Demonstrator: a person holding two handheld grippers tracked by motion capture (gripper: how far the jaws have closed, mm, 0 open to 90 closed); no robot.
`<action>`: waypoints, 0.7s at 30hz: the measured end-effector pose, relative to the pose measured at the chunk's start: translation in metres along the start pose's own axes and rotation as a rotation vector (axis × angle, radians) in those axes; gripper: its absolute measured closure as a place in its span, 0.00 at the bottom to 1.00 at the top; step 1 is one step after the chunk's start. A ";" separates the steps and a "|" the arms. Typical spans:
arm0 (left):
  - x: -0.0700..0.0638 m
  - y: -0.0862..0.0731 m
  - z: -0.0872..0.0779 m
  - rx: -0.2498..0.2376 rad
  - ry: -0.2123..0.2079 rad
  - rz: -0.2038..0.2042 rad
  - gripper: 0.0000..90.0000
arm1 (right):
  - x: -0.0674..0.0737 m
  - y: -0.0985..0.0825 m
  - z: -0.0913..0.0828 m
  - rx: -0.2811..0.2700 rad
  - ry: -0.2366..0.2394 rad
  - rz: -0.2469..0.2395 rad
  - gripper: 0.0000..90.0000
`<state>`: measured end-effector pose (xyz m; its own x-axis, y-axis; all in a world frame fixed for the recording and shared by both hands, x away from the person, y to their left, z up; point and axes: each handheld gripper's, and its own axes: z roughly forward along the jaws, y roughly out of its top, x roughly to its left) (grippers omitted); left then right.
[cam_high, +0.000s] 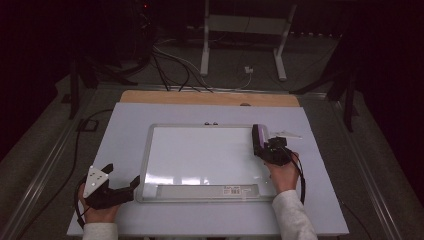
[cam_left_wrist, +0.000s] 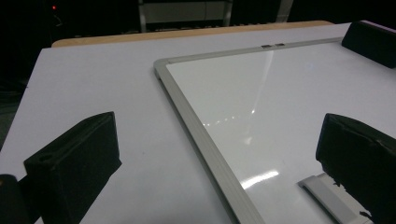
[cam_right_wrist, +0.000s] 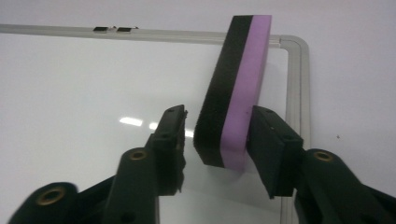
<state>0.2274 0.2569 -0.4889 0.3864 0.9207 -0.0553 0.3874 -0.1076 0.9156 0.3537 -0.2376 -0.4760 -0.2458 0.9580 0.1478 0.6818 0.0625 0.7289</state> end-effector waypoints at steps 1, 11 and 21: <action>0.000 0.000 0.000 0.000 0.000 -0.001 0.01 | 0.000 0.000 0.000 -0.002 0.006 -0.001 0.60; 0.001 0.001 -0.001 -0.007 -0.004 -0.005 0.01 | -0.004 0.000 -0.015 -0.070 0.040 -0.105 0.22; 0.002 0.005 -0.008 -0.049 -0.025 -0.023 0.01 | -0.031 -0.031 -0.063 -0.132 0.010 -0.237 0.02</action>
<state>0.2242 0.2615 -0.4812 0.3985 0.9131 -0.0862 0.3556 -0.0672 0.9322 0.2969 -0.2872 -0.4614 -0.3950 0.9182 -0.0314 0.5089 0.2471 0.8246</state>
